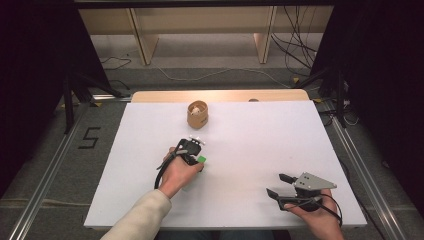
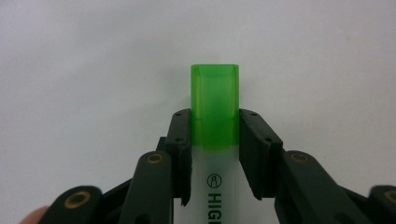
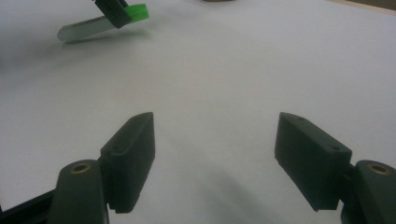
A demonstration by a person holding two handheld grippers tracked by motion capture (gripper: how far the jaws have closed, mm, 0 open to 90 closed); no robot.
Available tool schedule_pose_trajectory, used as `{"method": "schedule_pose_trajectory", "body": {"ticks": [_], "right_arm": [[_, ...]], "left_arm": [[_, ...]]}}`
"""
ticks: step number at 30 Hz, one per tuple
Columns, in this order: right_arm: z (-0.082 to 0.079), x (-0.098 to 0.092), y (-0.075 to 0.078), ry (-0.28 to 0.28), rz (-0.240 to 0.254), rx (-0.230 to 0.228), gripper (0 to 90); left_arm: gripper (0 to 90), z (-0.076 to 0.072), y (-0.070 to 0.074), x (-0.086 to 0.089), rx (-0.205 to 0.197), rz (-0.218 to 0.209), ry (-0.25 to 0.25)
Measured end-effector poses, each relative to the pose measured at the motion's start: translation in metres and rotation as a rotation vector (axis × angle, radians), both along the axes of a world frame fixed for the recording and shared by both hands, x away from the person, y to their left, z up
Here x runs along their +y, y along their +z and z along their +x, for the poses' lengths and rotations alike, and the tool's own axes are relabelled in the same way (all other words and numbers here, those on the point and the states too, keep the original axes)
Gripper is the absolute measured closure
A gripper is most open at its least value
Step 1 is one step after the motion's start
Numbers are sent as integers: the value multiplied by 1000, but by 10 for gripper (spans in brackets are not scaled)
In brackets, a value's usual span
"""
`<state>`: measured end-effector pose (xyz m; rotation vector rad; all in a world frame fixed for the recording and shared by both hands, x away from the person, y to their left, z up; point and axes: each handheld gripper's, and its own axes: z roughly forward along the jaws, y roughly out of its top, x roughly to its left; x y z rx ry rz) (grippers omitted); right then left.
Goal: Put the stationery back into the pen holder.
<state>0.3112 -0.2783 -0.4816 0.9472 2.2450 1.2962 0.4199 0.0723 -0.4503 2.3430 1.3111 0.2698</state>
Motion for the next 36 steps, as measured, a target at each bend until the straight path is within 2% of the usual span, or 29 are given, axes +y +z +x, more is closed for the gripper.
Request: {"method": "schedule_pose_trajectory", "body": {"ticks": [11, 16, 23, 27, 29, 33, 36], "right_arm": [[0, 0, 0, -3, -1, 3, 295], [0, -1, 0, 0, 1, -5, 294], [0, -2, 1, -2, 0, -8, 293], [0, -3, 1, -6, 5, -2, 292], [0, -3, 0, -4, 4, -6, 291], [-1, -3, 1, -6, 2, -6, 287], [0, -4, 1, -4, 4, -7, 285]], "left_arm": [[668, -14, 6, 13, -112, -88, -34], [668, -18, 3, 20, -126, -113, -39], [668, -22, 2, 27, -174, -128, -56], [668, -24, 3, 29, -225, -135, -75], [668, -25, 4, 30, -250, -131, -68], [668, -26, 4, 33, -290, -158, -73], [668, -27, 5, 35, -321, -161, -73]]}}
